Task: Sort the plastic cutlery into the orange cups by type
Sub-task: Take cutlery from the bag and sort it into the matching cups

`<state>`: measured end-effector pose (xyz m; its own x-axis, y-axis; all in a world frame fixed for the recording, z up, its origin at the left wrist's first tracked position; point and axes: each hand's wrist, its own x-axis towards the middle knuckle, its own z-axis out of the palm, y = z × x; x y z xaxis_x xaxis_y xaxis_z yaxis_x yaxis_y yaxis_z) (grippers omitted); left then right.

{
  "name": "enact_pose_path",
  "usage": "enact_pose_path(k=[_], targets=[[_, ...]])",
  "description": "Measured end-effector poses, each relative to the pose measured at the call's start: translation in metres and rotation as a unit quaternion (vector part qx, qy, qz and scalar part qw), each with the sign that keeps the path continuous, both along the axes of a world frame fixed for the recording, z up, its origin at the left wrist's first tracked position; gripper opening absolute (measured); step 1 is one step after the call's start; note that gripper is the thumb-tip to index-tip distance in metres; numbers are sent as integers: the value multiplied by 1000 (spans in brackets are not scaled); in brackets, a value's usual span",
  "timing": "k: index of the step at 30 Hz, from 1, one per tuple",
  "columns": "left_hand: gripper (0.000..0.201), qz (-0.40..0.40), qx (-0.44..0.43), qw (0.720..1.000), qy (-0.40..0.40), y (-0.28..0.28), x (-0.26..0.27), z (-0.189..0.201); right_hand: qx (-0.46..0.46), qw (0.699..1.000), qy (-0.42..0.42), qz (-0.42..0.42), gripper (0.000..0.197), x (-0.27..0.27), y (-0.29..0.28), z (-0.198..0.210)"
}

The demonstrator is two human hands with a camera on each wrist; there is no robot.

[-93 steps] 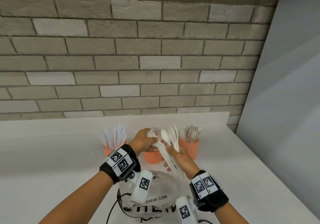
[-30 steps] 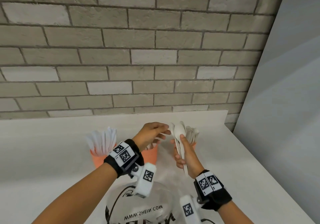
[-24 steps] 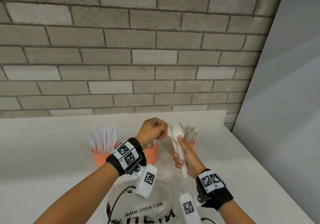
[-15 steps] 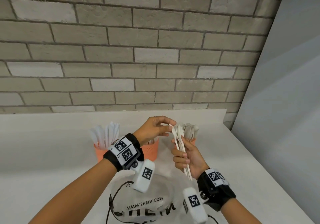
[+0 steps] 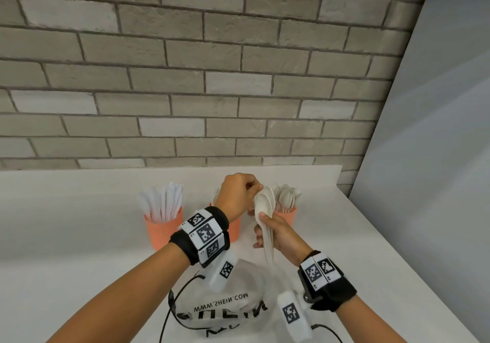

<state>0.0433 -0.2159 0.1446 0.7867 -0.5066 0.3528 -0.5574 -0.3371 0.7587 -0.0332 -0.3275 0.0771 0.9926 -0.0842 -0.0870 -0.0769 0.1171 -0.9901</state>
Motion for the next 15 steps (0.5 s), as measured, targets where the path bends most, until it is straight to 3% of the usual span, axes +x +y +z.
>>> enact_pose_path(k=[4,10,15], targets=[[21,-34,19,999,29,0,-5,1,-45,998,-6,-47,21,0,0,3],[40,-82,76,994,16,6,-10,6,-75,979,-47,-182,42,9,-3,9],[28,-74,28,997,8,33,-18,12,-17,953,-119,-278,47,24,-24,33]])
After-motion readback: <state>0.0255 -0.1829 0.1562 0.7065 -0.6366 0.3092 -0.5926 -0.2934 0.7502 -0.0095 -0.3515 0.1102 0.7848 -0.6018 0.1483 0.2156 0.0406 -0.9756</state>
